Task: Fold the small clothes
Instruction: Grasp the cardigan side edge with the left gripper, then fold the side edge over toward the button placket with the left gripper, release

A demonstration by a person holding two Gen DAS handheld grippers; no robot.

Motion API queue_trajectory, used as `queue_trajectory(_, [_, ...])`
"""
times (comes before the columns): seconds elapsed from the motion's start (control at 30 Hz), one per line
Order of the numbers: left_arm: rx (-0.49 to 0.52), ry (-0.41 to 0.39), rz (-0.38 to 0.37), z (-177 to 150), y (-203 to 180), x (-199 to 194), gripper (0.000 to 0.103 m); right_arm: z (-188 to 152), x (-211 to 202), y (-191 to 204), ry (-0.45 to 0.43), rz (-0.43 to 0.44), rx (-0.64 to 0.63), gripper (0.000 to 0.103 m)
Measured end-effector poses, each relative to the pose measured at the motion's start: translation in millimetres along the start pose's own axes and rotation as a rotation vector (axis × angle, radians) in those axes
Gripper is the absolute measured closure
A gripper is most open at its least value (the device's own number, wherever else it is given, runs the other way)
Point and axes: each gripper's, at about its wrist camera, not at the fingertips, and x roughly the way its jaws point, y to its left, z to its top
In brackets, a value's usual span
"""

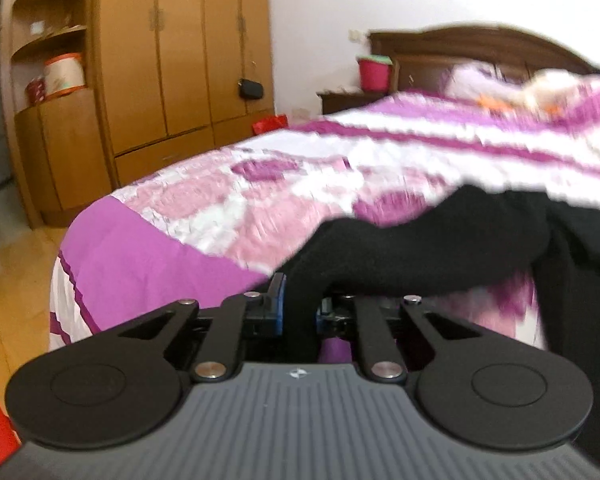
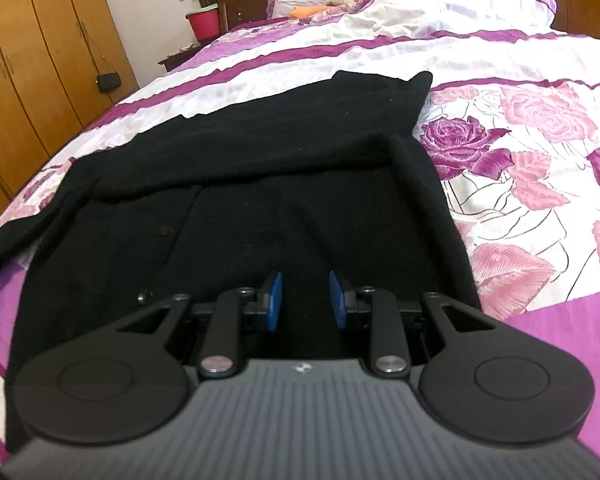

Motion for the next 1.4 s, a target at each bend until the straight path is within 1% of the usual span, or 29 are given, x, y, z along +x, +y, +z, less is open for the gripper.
queue_trajectory(0.07, [-0.036, -0.020, -0.013, 14, 3, 0, 0.088, -1, -1, 0, 0.000, 0.005, 0.005, 0.074])
queue_trajectory(0.17, [-0.084, -0.058, -0.055, 36, 2, -3, 0.088, -2, -3, 1, 0.001, 0.013, 0.009, 0.074])
queue_trajectory(0.33, [-0.096, -0.148, -0.119, 69, -16, -14, 0.088, -2, -4, 2, 0.005, 0.026, 0.012, 0.074])
queue_trajectory(0.47, [-0.092, -0.211, -0.209, 94, -43, -28, 0.088, -2, -3, 2, 0.007, 0.029, 0.021, 0.074])
queue_trajectory(0.57, [-0.082, -0.246, -0.293, 109, -70, -39, 0.088, -2, -3, 1, 0.007, 0.032, 0.025, 0.074])
queue_trajectory(0.67, [-0.062, -0.262, -0.384, 120, -104, -52, 0.088, -2, -5, -2, 0.007, 0.043, 0.050, 0.074])
queue_trajectory(0.73, [-0.040, -0.262, -0.429, 122, -129, -57, 0.088, -2, -6, -3, 0.004, 0.051, 0.060, 0.072])
queue_trajectory(0.87, [0.002, -0.234, -0.523, 118, -180, -62, 0.088, -2, -11, -4, -0.010, 0.058, 0.064, 0.072])
queue_trajectory(0.93, [0.025, -0.213, -0.560, 109, -204, -61, 0.088, -3, -13, -5, -0.019, 0.058, 0.071, 0.072])
queue_trajectory(1.03, [0.062, -0.160, -0.601, 91, -240, -52, 0.088, -5, -13, -8, -0.024, 0.054, 0.078, 0.072])
queue_trajectory(1.07, [0.073, -0.131, -0.617, 84, -253, -48, 0.088, -6, -12, -9, -0.022, 0.053, 0.079, 0.072])
queue_trajectory(1.17, [0.109, -0.055, -0.631, 59, -282, -31, 0.088, -8, -11, -14, -0.017, 0.063, 0.095, 0.073])
queue_trajectory(1.3, [0.121, 0.031, -0.644, 29, -299, -7, 0.088, -10, -9, -18, -0.018, 0.079, 0.113, 0.074])
queue_trajectory(1.4, [0.118, 0.086, -0.657, 17, -298, 3, 0.087, -10, -8, -20, -0.017, 0.086, 0.123, 0.074])
